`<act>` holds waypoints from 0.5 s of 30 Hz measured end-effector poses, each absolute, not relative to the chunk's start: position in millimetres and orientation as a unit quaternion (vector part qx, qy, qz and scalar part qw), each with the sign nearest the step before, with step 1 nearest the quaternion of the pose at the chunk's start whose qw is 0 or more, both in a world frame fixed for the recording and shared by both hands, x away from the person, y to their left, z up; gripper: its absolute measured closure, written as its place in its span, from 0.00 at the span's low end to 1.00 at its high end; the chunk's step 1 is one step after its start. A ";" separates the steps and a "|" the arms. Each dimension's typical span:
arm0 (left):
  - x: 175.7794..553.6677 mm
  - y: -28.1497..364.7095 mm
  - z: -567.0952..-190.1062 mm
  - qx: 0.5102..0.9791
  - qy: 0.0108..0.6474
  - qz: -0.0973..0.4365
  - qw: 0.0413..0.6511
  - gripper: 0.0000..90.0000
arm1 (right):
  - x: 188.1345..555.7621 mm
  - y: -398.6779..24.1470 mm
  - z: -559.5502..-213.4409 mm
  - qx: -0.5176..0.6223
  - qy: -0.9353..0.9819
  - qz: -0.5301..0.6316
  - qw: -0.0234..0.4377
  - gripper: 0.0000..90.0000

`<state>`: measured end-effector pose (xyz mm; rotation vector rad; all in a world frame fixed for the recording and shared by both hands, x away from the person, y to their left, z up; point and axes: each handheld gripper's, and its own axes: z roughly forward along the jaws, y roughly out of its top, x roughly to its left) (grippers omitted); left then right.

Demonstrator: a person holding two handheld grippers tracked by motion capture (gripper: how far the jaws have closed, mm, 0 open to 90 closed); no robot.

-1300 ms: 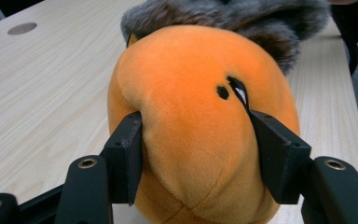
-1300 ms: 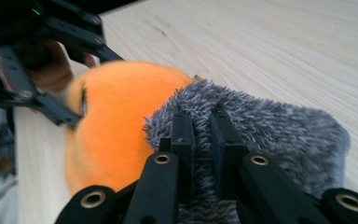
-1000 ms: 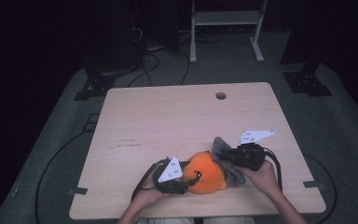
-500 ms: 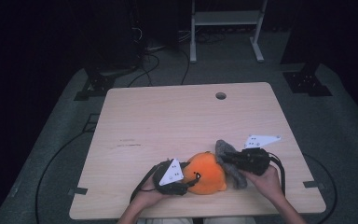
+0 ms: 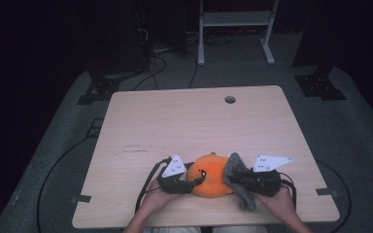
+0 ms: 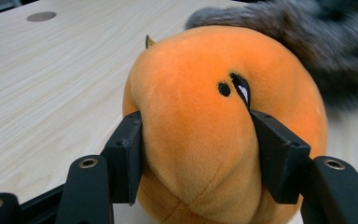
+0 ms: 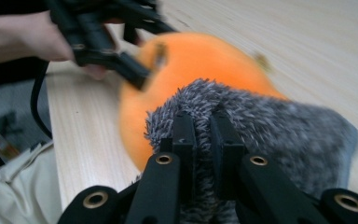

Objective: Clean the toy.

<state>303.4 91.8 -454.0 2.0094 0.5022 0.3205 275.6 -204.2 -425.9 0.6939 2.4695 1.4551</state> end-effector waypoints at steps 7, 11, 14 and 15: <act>307.6 103.5 -445.3 0.815 0.189 0.086 0.541 0.19 | 291.3 -208.1 -435.7 0.264 0.825 0.492 0.089 0.90; 307.1 94.9 -448.5 0.824 0.184 0.114 0.524 0.43 | 301.9 -223.4 -443.9 0.298 0.819 0.480 0.098 0.90; 306.7 94.6 -444.2 0.818 0.192 0.120 0.529 0.48 | 304.4 -230.9 -445.9 0.323 0.827 0.444 0.124 0.90; 307.1 94.4 -443.2 0.814 0.197 0.118 0.533 0.48 | 304.4 -235.2 -445.8 0.330 0.827 0.437 0.129 0.90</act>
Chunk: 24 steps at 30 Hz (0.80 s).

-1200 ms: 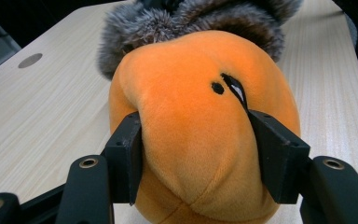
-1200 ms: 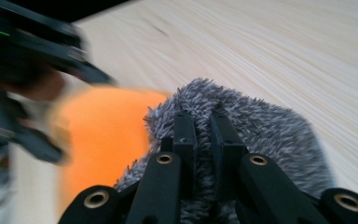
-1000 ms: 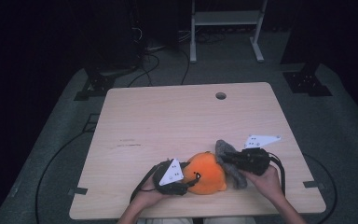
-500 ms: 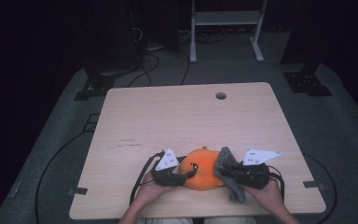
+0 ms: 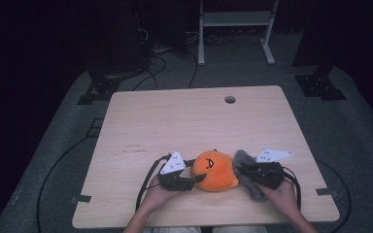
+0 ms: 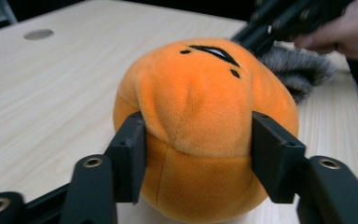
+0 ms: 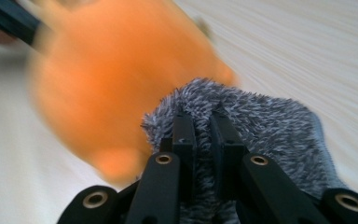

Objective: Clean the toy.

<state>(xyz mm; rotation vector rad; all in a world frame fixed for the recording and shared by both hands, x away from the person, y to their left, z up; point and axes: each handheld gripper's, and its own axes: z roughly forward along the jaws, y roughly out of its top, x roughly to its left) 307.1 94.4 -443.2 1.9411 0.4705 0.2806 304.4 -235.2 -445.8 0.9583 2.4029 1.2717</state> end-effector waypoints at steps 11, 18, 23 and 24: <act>308.7 83.1 -437.2 0.810 0.222 0.093 0.536 0.53 | 280.7 -194.6 -419.5 0.230 0.822 0.502 0.138 0.90; 308.6 80.8 -437.2 0.803 0.229 0.090 0.543 0.53 | 270.5 -206.9 -416.5 0.227 0.825 0.494 0.153 0.90; 309.4 83.1 -438.1 0.803 0.242 0.098 0.536 0.53 | 267.5 -187.8 -415.2 0.194 0.836 0.492 0.144 0.90; 310.6 84.4 -439.0 0.802 0.246 0.094 0.536 0.53 | 271.7 -188.3 -418.8 0.202 0.842 0.481 0.134 0.90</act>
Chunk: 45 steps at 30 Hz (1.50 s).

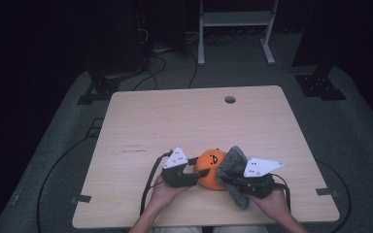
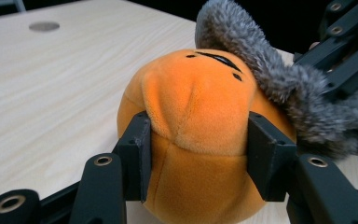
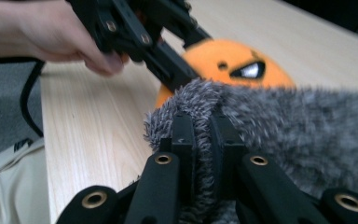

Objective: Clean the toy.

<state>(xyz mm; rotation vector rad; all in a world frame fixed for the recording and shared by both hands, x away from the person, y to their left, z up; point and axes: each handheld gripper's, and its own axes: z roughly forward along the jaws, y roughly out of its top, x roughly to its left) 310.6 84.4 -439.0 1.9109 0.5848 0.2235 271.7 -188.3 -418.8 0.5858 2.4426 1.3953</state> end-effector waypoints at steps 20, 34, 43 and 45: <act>291.7 65.4 -436.5 0.826 0.153 0.157 0.519 0.44 | 285.2 -195.3 -390.8 0.213 0.825 0.504 0.142 0.90; 296.6 71.1 -441.1 0.809 0.192 0.103 0.546 0.45 | 285.2 -191.3 -406.5 0.207 0.839 0.490 0.115 0.90; 293.7 70.4 -439.5 0.813 0.173 0.110 0.545 0.43 | 300.1 -203.7 -397.3 0.239 0.837 0.476 0.124 0.90; 298.5 70.5 -439.7 0.804 0.204 0.080 0.554 0.27 | 298.6 -203.7 -403.8 0.243 0.838 0.475 0.117 0.91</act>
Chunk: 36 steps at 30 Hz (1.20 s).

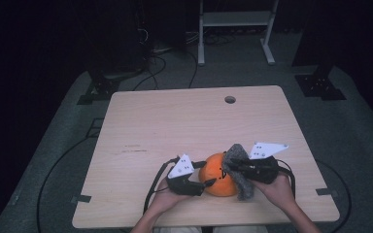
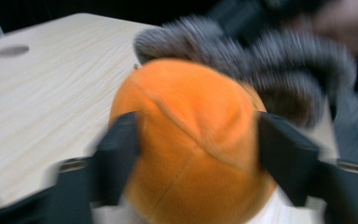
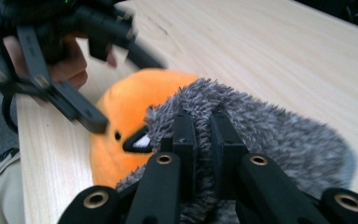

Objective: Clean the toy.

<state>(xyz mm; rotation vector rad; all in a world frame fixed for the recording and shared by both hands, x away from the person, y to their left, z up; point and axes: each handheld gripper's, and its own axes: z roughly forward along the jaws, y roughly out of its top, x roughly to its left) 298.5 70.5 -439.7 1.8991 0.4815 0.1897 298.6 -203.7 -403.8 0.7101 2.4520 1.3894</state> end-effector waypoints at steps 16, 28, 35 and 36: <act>272.7 59.2 -438.2 0.843 0.084 0.182 0.500 0.52 | 298.9 -196.4 -388.7 0.203 0.857 0.460 0.112 0.91; 275.8 65.5 -439.5 0.851 0.081 0.181 0.487 0.52 | 307.4 -201.4 -390.5 0.222 0.851 0.465 0.099 0.91; 289.1 73.0 -435.3 0.820 0.142 0.124 0.540 0.25 | 306.3 -207.7 -409.2 0.252 0.834 0.480 0.104 0.91; 289.1 73.0 -435.3 0.820 0.142 0.124 0.540 0.27 | 306.3 -207.7 -409.2 0.252 0.834 0.480 0.104 0.91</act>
